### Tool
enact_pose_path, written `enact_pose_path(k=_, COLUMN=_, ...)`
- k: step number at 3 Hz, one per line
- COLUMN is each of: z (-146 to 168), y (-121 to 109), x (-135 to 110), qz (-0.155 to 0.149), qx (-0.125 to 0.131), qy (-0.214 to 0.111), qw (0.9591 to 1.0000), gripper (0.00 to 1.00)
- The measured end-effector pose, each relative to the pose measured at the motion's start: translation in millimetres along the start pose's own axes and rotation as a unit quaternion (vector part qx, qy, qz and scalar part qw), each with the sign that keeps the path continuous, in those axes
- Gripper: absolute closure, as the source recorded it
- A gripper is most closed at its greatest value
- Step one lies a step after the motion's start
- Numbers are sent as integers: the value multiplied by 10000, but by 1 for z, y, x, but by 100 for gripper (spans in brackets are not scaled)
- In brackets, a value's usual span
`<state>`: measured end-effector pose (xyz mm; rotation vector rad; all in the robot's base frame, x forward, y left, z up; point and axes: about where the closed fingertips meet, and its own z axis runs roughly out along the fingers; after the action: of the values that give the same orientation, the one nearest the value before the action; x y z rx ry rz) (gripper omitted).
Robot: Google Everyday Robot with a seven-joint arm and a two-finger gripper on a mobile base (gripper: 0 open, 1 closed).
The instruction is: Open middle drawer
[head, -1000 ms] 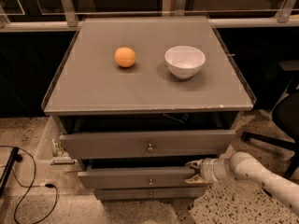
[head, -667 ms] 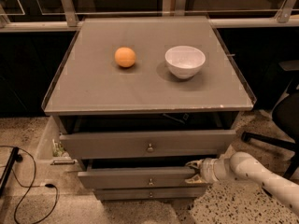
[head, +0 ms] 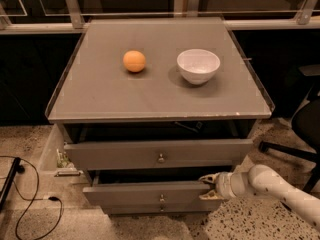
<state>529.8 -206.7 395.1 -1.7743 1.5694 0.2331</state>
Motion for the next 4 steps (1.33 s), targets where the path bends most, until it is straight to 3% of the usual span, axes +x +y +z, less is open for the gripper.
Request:
enact_pose_path(k=1, z=-1, y=1, x=-1, qz=0, qx=-1, qy=0, qw=10000, gripper=72)
enact_pose_path(k=2, z=-12, y=22, x=-3, qz=-36, qx=-103, qy=-35, qw=9999, gripper=95)
enact_pose_path(k=3, z=-13, y=23, x=-5, qz=-60, qx=-110, qy=-45, qw=9999, gripper=100)
enact_pose_path(k=4, z=-13, y=23, x=-5, qz=-60, qx=-110, qy=-45, qw=9999, gripper=81)
